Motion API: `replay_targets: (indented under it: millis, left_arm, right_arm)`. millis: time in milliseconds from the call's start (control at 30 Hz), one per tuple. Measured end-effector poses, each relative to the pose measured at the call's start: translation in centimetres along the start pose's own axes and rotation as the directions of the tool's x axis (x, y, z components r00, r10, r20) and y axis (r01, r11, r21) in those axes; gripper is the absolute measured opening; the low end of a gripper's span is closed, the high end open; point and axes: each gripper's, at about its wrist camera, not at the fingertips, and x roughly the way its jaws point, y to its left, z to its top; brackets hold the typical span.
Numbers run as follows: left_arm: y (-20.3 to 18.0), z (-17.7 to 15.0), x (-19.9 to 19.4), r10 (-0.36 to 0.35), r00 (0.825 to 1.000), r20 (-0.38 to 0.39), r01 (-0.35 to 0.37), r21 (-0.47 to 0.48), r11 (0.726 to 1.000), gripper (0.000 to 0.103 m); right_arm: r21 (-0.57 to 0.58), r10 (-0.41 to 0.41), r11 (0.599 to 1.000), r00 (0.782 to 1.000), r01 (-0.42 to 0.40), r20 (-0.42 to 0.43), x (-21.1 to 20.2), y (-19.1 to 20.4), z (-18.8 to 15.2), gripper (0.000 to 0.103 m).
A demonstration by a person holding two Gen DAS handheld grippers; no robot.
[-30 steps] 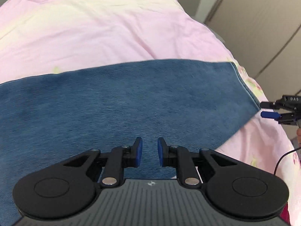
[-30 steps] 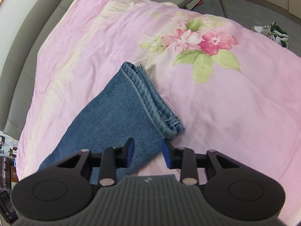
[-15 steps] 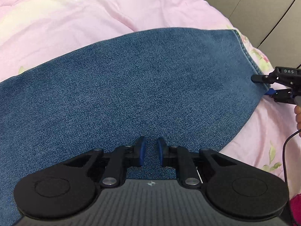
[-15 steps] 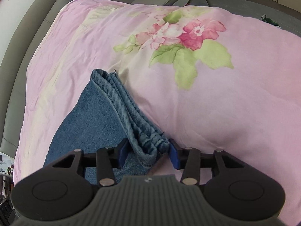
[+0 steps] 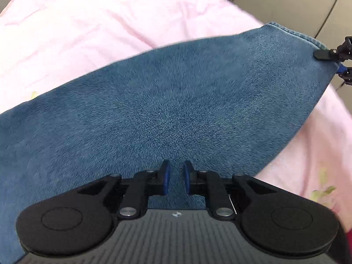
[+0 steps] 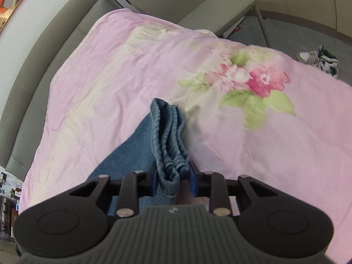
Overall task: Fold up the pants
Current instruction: 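Lift the hems with the right gripper and fold them over toward the waistband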
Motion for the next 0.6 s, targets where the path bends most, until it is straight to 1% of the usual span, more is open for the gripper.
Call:
replay_targets:
  millis: [67, 133, 167, 233, 333, 400, 500, 600]
  left_arm:
    - [0.2, -0.7, -1.6, -0.028, 0.999, 0.028, 0.028, -0.002, 1.000, 0.018]
    - [0.0, -1.6, -2.6, -0.057, 0.998, 0.032, 0.057, 0.009, 0.998, 0.018]
    - [-0.2, -2.0, -2.6, -0.066, 0.997, 0.028, 0.066, 0.017, 0.998, 0.017]
    - [-0.5, -2.9, -1.6, -0.052, 0.999, 0.004, 0.052, 0.017, 0.999, 0.015]
    - [-0.1, -3.5, -0.2, -0.050, 0.999, 0.005, 0.051, -0.032, 0.998, 0.015]
    - [0.5, -3.6, -0.4, -0.076, 0.997, 0.011, 0.077, -0.069, 0.995, 0.015]
    - [1.6, -3.6, -2.6, -0.093, 0.995, 0.040, 0.096, -0.083, 0.992, 0.015]
    - [3.7, -4.0, -6.5, -0.088, 0.991, 0.105, 0.097, -0.088, 0.991, 0.015]
  right_arm:
    - [-0.048, 0.017, 0.999, 1.000, -0.016, 0.016, -1.4, 2.4, 0.5, 0.023]
    - [-0.100, 0.038, 0.994, 0.999, -0.035, 0.027, -2.6, 5.1, 0.6, 0.023]
    - [-0.126, 0.047, 0.991, 0.998, -0.043, 0.031, -3.3, 6.4, 0.6, 0.023]
    - [-0.168, 0.065, 0.984, 0.997, -0.058, 0.038, -4.2, 9.1, 0.6, 0.023]
    - [-0.231, 0.103, 0.968, 0.994, -0.097, 0.018, -5.3, 13.0, 0.0, 0.023]
    - [-0.286, 0.106, 0.953, 0.994, -0.101, 0.002, -5.5, 15.8, -0.8, 0.023]
    - [-0.358, 0.123, 0.927, 0.992, -0.114, 0.002, -6.0, 19.6, -1.8, 0.023]
    - [-0.392, 0.149, 0.908, 0.988, -0.149, -0.030, -5.8, 23.0, -2.9, 0.023]
